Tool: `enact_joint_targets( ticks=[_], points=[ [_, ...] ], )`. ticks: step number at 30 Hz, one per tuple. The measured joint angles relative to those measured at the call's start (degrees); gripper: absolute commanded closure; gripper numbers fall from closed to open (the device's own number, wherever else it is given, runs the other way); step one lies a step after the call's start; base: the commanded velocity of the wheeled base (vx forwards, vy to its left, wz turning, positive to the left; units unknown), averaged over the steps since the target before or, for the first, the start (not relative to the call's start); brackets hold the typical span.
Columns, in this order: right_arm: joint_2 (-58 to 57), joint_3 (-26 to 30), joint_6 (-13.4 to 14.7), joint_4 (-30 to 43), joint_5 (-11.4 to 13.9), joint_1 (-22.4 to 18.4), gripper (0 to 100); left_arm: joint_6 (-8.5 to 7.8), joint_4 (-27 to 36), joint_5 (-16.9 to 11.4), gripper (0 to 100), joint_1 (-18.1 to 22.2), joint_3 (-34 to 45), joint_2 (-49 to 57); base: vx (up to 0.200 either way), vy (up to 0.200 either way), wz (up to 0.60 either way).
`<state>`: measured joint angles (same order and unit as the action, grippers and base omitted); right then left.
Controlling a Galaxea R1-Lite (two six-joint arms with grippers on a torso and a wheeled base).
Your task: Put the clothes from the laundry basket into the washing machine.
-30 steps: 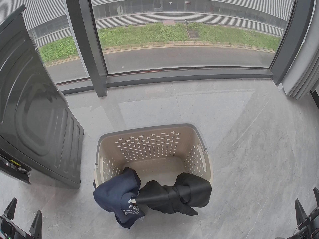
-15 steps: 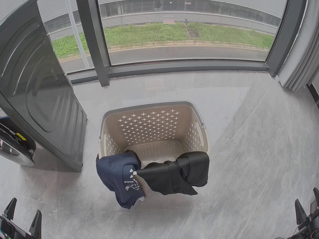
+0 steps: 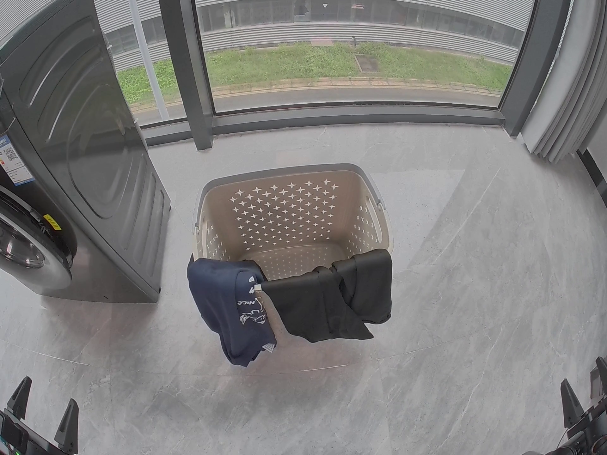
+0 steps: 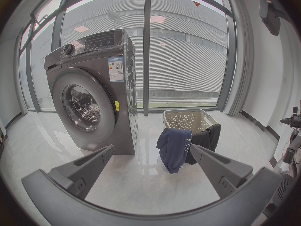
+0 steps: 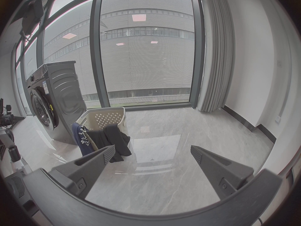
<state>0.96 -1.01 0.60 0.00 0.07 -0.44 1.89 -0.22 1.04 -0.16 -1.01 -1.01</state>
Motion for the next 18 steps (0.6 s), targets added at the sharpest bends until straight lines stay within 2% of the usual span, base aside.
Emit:
enact_joint_targets(
  ticks=[18],
  points=[
    [0.00, 0.00, 0.00, 0.00, 0.00, -0.05, 0, -0.11, 0.00, 0.09, 0, -0.02, 0.00, 0.00, 0.000, 0.200, 0.00]
  ],
)
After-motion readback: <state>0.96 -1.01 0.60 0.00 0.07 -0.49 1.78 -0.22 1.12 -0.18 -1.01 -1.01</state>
